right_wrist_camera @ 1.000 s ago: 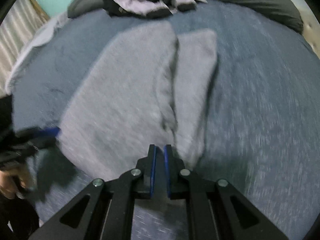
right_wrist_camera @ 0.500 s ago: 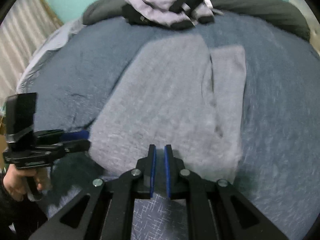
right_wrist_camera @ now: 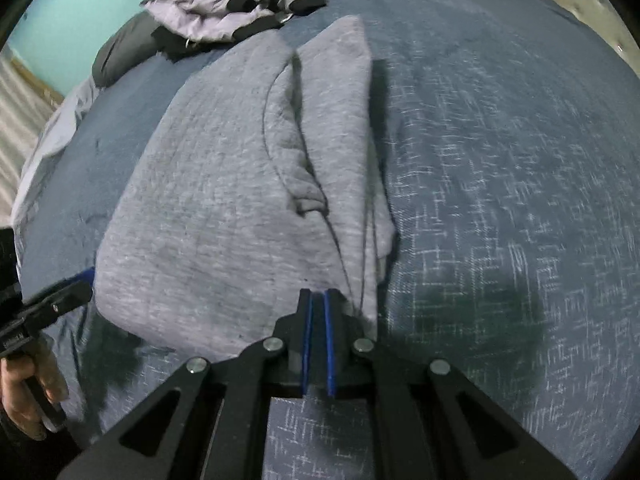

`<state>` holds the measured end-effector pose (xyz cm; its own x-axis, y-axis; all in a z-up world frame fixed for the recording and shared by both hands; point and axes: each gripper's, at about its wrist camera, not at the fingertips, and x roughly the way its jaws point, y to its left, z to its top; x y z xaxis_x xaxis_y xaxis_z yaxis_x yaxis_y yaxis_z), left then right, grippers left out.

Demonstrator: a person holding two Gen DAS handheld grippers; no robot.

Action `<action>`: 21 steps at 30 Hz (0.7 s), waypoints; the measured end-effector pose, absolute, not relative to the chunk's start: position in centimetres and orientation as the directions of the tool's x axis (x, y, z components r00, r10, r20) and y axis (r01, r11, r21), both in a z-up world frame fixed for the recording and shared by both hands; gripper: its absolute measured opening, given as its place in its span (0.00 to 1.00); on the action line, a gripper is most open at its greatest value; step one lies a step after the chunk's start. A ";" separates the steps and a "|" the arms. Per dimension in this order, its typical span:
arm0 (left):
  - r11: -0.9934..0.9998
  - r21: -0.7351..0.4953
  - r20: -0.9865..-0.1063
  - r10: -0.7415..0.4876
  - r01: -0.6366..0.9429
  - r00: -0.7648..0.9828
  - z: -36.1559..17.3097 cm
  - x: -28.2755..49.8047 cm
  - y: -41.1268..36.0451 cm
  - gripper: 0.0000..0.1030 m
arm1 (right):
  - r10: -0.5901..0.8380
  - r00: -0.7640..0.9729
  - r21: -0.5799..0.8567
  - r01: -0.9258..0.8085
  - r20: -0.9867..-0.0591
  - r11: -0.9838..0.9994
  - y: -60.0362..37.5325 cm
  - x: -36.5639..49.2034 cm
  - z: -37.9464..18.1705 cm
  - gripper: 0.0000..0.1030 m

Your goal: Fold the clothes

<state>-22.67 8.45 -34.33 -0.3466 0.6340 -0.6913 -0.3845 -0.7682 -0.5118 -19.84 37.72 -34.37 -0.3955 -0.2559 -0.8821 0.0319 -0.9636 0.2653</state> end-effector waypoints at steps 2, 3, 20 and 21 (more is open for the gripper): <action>-0.766 -0.508 -0.688 0.636 -0.394 -0.350 -34.1 -22.5 8.6 0.39 | -0.279 -0.433 0.295 0.031 -0.857 -0.955 37.7 -19.5 -33.3 0.03; -0.767 -0.503 -0.689 0.634 -0.399 -0.352 -34.0 -22.4 8.7 0.39 | -0.291 -0.452 0.307 0.040 -0.843 -0.951 37.6 -19.4 -32.6 0.03; -0.770 -0.467 -0.706 0.621 -0.435 -0.342 -34.1 -22.5 9.8 0.39 | -0.278 -0.400 0.291 0.028 -0.874 -0.956 37.1 -27.9 -35.3 0.00; -0.770 -0.468 -0.706 0.621 -0.434 -0.341 -34.0 -22.5 9.8 0.39 | -0.274 -0.402 0.289 0.024 -0.874 -0.957 37.1 -27.9 -35.2 0.00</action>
